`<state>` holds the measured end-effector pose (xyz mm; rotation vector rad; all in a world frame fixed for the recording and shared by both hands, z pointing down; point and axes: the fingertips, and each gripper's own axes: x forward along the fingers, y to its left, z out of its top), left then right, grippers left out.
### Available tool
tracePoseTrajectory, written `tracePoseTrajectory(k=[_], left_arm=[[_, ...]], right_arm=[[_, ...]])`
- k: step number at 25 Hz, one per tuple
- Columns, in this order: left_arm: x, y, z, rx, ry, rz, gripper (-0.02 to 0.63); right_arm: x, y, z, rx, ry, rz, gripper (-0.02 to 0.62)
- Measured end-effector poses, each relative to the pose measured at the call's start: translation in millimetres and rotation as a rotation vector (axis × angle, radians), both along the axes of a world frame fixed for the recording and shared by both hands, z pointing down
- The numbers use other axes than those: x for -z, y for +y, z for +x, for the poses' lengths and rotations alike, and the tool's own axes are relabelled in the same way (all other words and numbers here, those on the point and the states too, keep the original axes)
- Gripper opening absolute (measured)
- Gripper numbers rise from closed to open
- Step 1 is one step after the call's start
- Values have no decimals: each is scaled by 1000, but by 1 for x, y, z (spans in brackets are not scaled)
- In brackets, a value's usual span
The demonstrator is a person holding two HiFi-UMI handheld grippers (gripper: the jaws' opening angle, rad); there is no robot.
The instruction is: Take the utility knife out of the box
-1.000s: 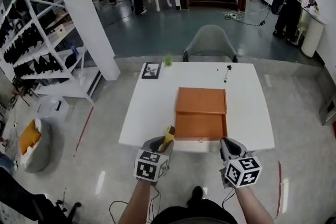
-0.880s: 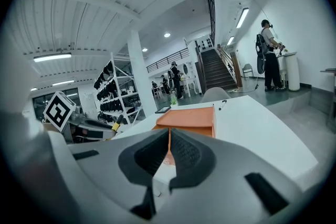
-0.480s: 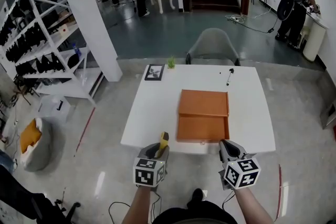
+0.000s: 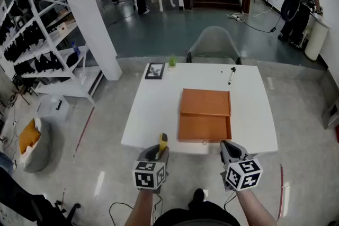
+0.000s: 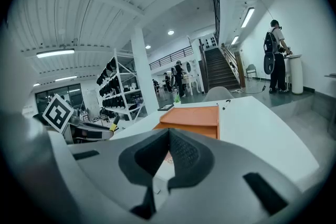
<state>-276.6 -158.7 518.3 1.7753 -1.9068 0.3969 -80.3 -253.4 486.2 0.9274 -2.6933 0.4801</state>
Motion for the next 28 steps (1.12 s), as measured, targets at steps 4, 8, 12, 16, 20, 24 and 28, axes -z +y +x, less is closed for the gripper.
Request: tracePoseTrajectory(k=[4,8,12,16,20,24,28], left_arm=[[-2,-1,1,-6,30,8,114],[1,-3,2,-2,32,14,114],[4,-4,1,-2,31,19,114],[3,-6,1,6,33,20,114],[5,-8,2,10,32,21,114],[7,-10,2,14,31,23,114],[8,-13,4,7,34,20,114]], right_arm=[[-2,1,-5,9,12,4,0],[-4,2,-4,15,23,5,0],[-2,1,-3,10,22,5,0],[-3,-1,0,10,22,9,0],[-3,-3,2,11,21,9,0],[-3,-4,3,13,19,8,0],[-3,-7,3,14,21,5,0]])
